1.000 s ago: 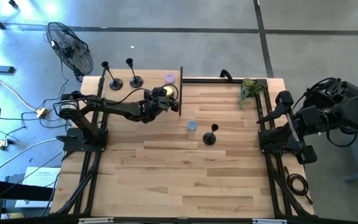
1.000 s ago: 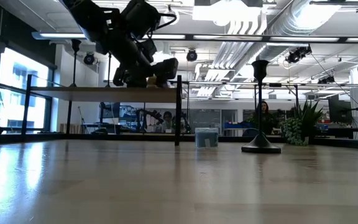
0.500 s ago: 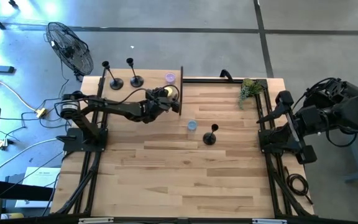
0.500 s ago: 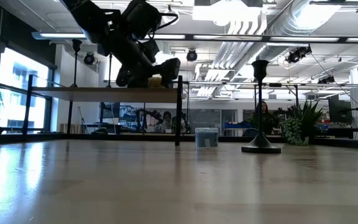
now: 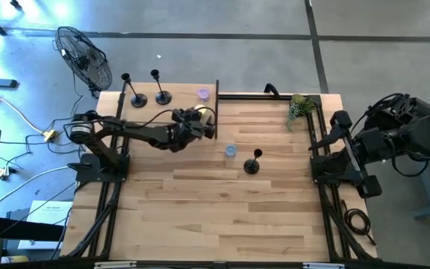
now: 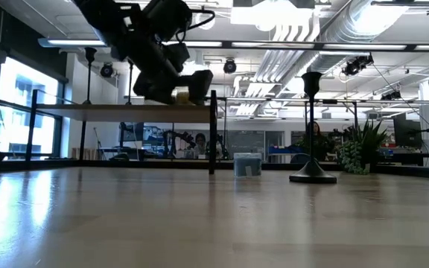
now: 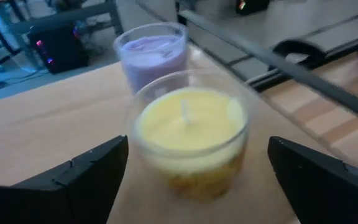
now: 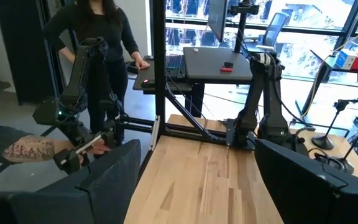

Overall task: Pick & Place candle stick holders
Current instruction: Put the yellow candle on the shelf, then put the black candle holder on the shelf

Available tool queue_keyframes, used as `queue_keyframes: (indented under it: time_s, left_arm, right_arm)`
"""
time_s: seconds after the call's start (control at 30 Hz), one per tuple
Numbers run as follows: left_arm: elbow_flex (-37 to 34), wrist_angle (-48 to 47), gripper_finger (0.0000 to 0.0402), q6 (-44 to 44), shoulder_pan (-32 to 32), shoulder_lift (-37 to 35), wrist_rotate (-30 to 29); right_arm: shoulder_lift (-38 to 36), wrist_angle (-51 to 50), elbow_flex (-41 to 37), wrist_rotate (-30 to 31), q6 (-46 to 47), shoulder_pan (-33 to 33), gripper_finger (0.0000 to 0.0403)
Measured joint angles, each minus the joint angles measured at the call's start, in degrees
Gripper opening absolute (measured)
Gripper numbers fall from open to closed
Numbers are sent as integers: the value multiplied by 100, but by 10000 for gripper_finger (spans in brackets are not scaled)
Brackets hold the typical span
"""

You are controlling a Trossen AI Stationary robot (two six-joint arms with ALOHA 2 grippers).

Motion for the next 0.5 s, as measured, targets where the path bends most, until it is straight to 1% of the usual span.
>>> queue_keyframes:
  time_s: [0.07, 0.33, 0.5]
  left_arm:
    - [2, -132, 379, -25, -54, -110, -120]
    - [12, -488, 379, -30, -194, -542, -113]
    - [10, -1052, 379, -31, -461, -1055, -92]
  right_arm:
    - [-1, -2, 0, -4, 2, 0, 312]
    - [0, -17, 0, 19, -24, 0, 312]
    - [-7, -17, 0, 146, -381, 0, 312]
